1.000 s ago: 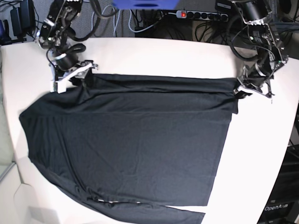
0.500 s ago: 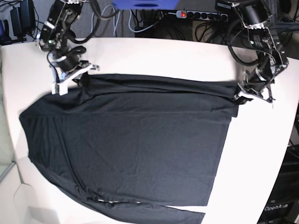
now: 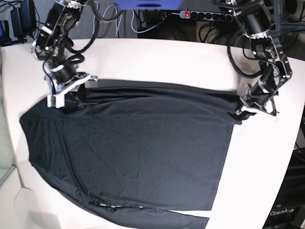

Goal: Fold the T-shirt properly
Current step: 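Lift both hem corners and pull the shirt toward the robot base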

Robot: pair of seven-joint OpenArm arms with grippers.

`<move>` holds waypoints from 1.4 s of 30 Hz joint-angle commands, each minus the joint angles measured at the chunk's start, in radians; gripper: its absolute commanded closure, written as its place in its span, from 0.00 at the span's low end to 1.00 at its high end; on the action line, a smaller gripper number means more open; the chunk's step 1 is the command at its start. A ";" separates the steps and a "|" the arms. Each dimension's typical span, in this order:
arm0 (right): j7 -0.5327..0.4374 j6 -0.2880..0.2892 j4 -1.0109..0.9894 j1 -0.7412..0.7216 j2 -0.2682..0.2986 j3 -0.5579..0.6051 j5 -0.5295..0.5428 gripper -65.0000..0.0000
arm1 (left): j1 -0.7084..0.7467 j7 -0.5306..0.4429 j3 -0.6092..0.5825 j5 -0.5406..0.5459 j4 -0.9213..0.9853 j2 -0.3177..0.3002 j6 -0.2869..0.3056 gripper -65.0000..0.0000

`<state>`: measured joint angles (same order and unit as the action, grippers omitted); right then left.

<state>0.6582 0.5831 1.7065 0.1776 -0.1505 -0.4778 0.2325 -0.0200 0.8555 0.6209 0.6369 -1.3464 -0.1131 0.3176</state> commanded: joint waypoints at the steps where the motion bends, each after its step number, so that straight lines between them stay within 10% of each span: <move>1: -0.027 0.010 0.023 -0.013 0.010 0.012 0.018 1.00 | -0.024 -0.018 0.003 0.018 -0.017 -0.010 0.008 1.00; 42: 0.045 0.005 -0.225 -0.316 0.174 0.066 0.017 0.98 | -0.335 -0.029 0.004 0.005 0.253 -0.029 0.002 1.00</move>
<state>0.7292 0.5827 1.4628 -0.1200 0.0109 -0.4099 0.2363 -0.3229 0.8417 0.6266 0.6231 -1.0767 -0.1318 0.3099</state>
